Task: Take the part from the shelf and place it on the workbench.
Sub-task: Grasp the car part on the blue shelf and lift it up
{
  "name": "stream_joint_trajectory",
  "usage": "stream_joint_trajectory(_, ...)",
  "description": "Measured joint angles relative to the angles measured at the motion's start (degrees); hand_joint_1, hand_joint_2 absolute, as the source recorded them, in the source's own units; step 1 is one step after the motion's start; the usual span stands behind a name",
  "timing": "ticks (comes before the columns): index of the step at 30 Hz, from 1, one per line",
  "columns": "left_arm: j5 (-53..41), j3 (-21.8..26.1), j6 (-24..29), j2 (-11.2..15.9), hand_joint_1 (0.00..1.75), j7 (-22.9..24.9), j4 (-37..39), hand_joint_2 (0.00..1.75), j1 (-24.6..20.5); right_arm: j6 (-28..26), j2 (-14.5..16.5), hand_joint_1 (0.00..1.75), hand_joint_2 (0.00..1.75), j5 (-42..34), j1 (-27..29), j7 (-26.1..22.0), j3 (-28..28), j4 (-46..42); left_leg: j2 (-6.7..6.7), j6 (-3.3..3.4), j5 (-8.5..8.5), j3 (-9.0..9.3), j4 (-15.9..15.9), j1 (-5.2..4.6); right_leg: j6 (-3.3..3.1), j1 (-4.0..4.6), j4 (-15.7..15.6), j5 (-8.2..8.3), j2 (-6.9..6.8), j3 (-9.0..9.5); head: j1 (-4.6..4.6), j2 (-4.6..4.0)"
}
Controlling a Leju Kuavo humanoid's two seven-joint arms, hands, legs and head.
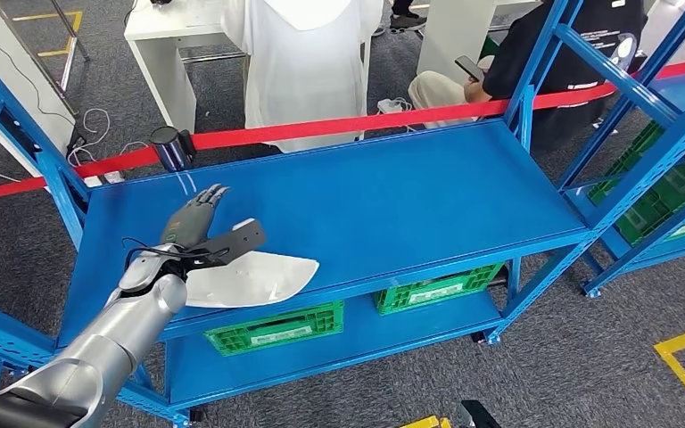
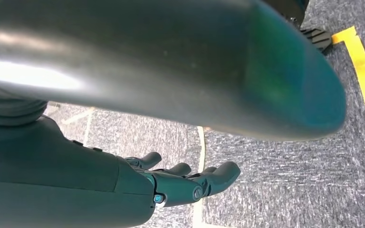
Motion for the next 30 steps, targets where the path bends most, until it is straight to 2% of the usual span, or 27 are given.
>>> stream_joint_trajectory(7,-0.2,0.0,-0.4,0.0,0.00,-1.2,0.0,0.00,0.0,0.0,0.0,0.00,0.00,-0.1,0.0,-0.1,-0.1,0.0,0.03,0.21,0.05,0.02,0.0,-0.07,0.67,-0.07,-0.1,0.07,0.00,0.02,-0.02,0.00)
stream_joint_trajectory(18,-0.5,0.0,-2.8,0.7,0.00,-3.4,-0.6,0.00,-1.5,-0.1,0.0,0.00,0.00,-1.0,0.1,1.1,-1.3,0.0,0.08,0.12,0.12,0.12,0.0,0.04,0.66,0.04,0.0,0.07,0.02,0.02,-0.03,0.00)
stream_joint_trajectory(23,-0.5,0.0,-3.1,1.2,0.00,-3.4,-1.0,0.00,-2.2,-0.1,0.0,0.00,0.00,-1.4,0.1,0.2,-1.8,0.0,0.09,0.10,0.13,0.12,0.0,0.05,0.65,0.04,0.0,0.07,0.02,0.02,-0.02,0.00)
stream_joint_trajectory(30,-0.6,-0.6,1.4,2.6,0.00,-3.2,-2.4,0.00,-2.4,-0.8,0.3,0.00,0.00,-1.8,0.1,0.5,-2.6,0.0,0.08,0.10,0.13,0.12,0.0,0.04,0.65,0.04,0.0,0.07,0.02,0.02,-0.02,0.00)
